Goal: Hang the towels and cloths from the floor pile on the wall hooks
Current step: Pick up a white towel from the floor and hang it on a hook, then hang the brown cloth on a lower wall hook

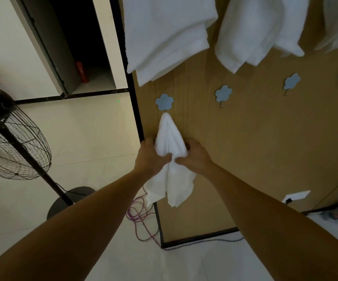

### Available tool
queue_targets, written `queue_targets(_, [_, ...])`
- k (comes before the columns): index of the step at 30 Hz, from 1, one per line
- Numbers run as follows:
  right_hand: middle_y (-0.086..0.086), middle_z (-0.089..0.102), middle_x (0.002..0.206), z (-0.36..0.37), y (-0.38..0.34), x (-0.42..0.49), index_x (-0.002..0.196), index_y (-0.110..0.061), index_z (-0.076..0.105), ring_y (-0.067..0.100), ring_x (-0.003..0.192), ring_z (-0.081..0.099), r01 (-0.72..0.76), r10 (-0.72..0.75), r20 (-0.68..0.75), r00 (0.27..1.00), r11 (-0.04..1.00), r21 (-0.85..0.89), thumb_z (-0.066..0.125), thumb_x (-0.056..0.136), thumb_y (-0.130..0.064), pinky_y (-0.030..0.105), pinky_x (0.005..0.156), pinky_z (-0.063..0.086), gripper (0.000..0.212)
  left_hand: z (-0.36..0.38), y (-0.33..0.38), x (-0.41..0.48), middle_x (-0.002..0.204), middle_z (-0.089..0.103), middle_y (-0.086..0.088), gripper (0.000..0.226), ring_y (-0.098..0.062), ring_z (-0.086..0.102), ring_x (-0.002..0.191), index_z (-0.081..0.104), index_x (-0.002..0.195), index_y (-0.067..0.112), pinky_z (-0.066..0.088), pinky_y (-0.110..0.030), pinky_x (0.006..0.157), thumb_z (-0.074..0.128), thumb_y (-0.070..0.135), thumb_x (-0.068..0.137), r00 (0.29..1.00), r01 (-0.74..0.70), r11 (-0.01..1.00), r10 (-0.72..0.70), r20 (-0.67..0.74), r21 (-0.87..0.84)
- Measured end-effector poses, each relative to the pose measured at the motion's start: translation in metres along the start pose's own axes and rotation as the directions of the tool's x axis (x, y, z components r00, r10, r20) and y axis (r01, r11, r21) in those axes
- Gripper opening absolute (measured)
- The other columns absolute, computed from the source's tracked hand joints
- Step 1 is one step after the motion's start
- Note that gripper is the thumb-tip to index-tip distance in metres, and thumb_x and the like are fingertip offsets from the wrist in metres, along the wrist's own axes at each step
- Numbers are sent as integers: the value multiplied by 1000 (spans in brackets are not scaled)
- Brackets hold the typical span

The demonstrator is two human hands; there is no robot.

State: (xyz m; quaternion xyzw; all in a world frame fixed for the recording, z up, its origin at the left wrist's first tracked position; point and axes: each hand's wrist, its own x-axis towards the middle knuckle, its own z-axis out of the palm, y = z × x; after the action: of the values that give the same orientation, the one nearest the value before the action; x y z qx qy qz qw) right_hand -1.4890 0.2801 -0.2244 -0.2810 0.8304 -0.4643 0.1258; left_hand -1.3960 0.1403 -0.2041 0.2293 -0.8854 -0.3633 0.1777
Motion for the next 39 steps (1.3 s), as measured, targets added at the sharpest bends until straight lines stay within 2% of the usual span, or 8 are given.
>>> queue_targets(5, [4,41,145,-8,11,-45,146,-14,33,20,128,45,-89,86,-81,993,996,-27,76,79,-36,22,92,35,83,-9,12,-26,131,49,-14,78,-32,48,117,44,135,8,43,-47,96,71,43,72,916,-308,918,357,-185,250])
queue_targets(8, [6,37,149,-22,27,-81,148,-15,32,20,131,43,-167,154,-154,976,983,-75,72,83,-36,19,94,33,79,1,22,-43,128,54,-17,67,-37,50,115,51,131,6,39,-49,97,67,37,73,812,-502,738,582,-49,451])
queue_targets(12, [6,37,148,-54,51,-137,149,-18,30,20,132,41,-250,223,-203,953,961,-121,67,88,-38,21,102,31,74,36,38,-68,121,58,-16,55,-37,54,111,60,120,7,39,-51,95,72,28,70,691,-681,556,703,167,477])
queue_targets(18, [8,30,152,-123,92,-233,149,-22,28,25,137,32,-402,338,-260,905,878,-260,60,91,-38,33,110,32,69,116,81,-103,152,28,-5,67,-26,23,138,35,143,19,19,-43,112,51,48,85,693,-719,509,475,543,473])
queue_targets(23, [11,35,148,-180,143,-340,148,-21,32,29,134,35,-543,448,-352,822,803,-246,61,91,-37,36,108,33,66,199,140,-160,150,30,-5,71,-25,27,135,32,145,20,23,-42,107,52,51,84,599,-783,475,403,692,401])
queue_targets(29, [10,37,145,-236,215,-490,145,-26,35,31,131,38,-750,641,-423,640,641,-164,58,92,-40,40,106,37,60,306,208,-275,139,41,-7,59,-26,37,125,43,134,18,31,-38,100,52,48,84,368,-891,409,395,842,198])
queue_targets(34, [12,42,141,-261,254,-593,143,-25,42,32,127,42,-869,751,-476,459,490,-65,56,92,-39,38,105,36,54,375,258,-359,150,31,-5,70,-25,28,136,29,146,20,26,-39,110,52,49,87,146,-928,372,367,919,-1])
queue_targets(39, [12,42,141,-262,285,-652,142,-25,44,33,128,41,-928,835,-462,299,367,63,57,91,-38,36,105,35,54,432,281,-408,148,32,-5,68,-24,28,134,30,146,20,28,-39,108,54,46,88,5,-931,347,323,946,-114])
